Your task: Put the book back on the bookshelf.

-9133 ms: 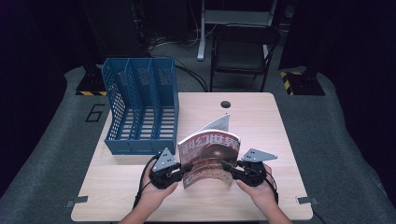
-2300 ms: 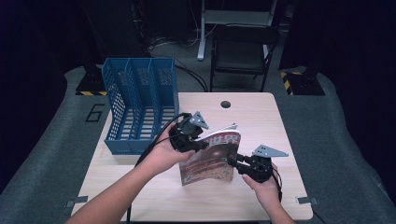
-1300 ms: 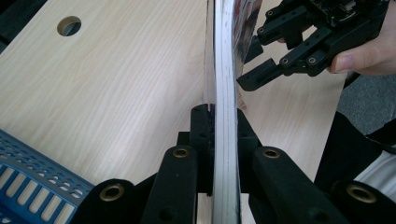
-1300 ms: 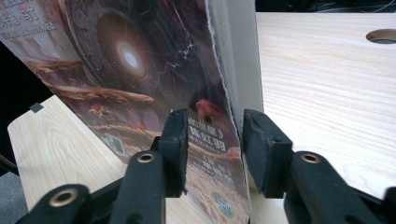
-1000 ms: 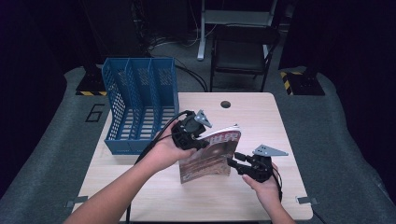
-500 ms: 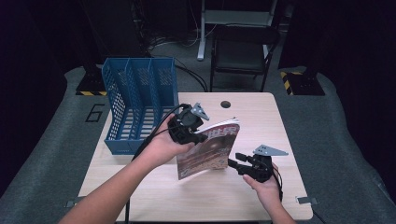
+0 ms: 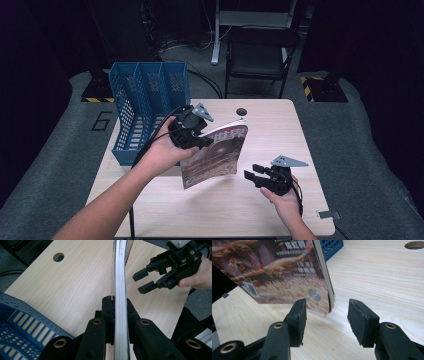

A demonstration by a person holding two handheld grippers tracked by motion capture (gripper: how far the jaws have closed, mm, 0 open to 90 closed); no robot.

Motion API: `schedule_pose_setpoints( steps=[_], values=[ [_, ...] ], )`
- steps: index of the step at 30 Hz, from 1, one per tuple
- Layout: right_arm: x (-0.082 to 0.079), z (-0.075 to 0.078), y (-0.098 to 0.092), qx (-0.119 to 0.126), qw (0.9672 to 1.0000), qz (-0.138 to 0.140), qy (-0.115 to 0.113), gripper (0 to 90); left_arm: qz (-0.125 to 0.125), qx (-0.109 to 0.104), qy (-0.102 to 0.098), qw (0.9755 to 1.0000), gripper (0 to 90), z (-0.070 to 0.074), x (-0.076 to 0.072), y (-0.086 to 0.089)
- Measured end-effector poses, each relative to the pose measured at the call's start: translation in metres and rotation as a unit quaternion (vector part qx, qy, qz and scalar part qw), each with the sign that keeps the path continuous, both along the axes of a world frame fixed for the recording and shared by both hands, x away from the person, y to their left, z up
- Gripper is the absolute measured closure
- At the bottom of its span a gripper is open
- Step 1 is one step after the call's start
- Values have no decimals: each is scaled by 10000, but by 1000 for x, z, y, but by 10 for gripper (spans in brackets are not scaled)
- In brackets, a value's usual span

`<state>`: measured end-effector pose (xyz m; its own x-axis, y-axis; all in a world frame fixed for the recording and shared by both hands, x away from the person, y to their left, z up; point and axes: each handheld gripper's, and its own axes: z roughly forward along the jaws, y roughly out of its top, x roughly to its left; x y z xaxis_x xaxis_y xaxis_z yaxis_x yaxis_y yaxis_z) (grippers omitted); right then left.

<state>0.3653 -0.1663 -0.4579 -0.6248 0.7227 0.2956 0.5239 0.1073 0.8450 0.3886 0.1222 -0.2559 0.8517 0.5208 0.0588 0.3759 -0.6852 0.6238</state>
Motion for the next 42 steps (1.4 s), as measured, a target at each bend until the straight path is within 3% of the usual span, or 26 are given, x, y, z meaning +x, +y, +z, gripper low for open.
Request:
schedule_pose_setpoints(
  steps=[12,23,42],
  values=[
    [1,-2,0,-13,10000,-2,9,490,204,-136,1,9997,837,17,0,20],
    [1,-3,1,-46,10000,9,34,490,436,-109,-96,9989,837,36,4,41],
    [1,-5,1,-81,9999,5,61,488,994,-235,-117,9947,838,53,16,80]
  ],
)
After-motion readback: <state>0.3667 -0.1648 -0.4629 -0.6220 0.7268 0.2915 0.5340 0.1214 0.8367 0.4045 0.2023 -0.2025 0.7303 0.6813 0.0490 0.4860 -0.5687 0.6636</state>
